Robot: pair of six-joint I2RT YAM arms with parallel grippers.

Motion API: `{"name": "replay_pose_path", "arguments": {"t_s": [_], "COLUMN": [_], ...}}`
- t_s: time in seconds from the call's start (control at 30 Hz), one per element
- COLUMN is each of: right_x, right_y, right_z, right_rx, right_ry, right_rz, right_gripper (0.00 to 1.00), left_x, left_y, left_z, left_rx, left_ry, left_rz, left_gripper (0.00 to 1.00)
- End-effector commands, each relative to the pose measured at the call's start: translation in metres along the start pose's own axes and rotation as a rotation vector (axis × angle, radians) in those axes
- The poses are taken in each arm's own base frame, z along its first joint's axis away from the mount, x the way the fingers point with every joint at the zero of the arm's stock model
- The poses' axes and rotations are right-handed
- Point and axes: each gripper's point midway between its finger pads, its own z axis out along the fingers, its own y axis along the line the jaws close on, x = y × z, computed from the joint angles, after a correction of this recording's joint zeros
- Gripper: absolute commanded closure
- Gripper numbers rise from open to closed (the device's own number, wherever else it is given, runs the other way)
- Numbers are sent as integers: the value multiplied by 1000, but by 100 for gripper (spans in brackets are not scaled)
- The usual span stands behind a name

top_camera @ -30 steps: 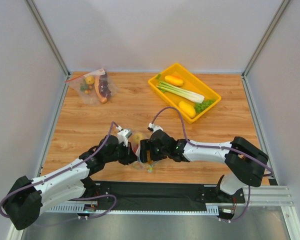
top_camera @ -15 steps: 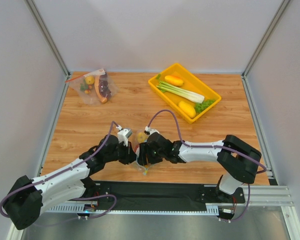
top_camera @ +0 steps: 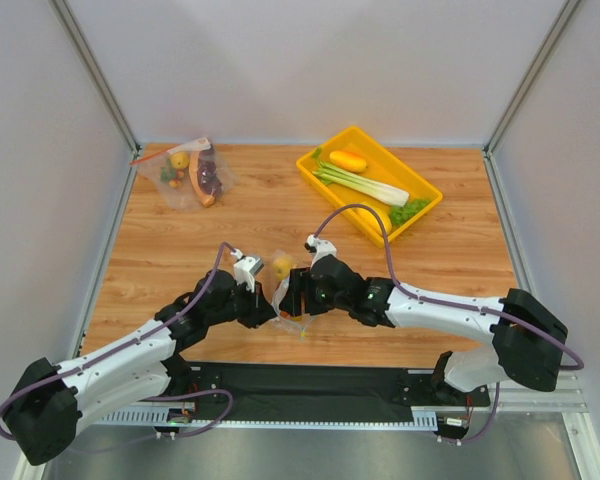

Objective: Open the zip-top bag and remove the fake food

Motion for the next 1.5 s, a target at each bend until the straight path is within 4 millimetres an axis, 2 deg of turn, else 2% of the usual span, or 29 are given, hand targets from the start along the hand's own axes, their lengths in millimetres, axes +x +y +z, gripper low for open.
{"name": "replay_pose_path", "arguments": {"t_s": [0.0,0.23,0.43,0.53,0.77,0.8,0.9,1.07,1.13,1.17,1.37,1.43,1.47], "right_x": [-29,-30,-32,-26,7,10,21,38,41,40,33,41,42], "right_y": [6,21,44,53,43,43,40,41,44,52,79,91,93], "right_z": [-10,-18,-38,-48,-60,-62,-68,-72,-73,-76,-96,-109,-108], "right_rx": [-8,-96,-216,-266,-279,-279,-286,-327,-348,-397,-549,-647,-666], "right_ry": [-83,-13,27,62,190,204,250,337,351,356,372,437,449], "right_rz": [14,29,41,43,50,52,47,25,18,9,-43,-49,-48], "right_gripper": [91,91,91,91,91,91,91,90,89,87,82,79,79], "left_x": [-8,-17,-30,-42,-74,-79,-93,-112,-111,-115,-101,-96,-96], "left_y": [-3,6,23,23,11,17,14,-2,-6,-8,9,15,20], "left_z": [-2,-2,-3,-3,0,0,-1,1,5,6,26,33,36], "left_rx": [-2,-71,-192,-218,-221,-252,-239,-149,-119,-114,-135,-137,-144], "left_ry": [-14,-23,-26,-42,-93,-104,-133,-159,-141,-146,-55,-26,-24], "left_rz": [41,59,93,99,98,95,79,31,20,15,-24,-48,-64], "left_gripper": [100,100,100,100,100,100,100,100,100,100,100,100,100]}}
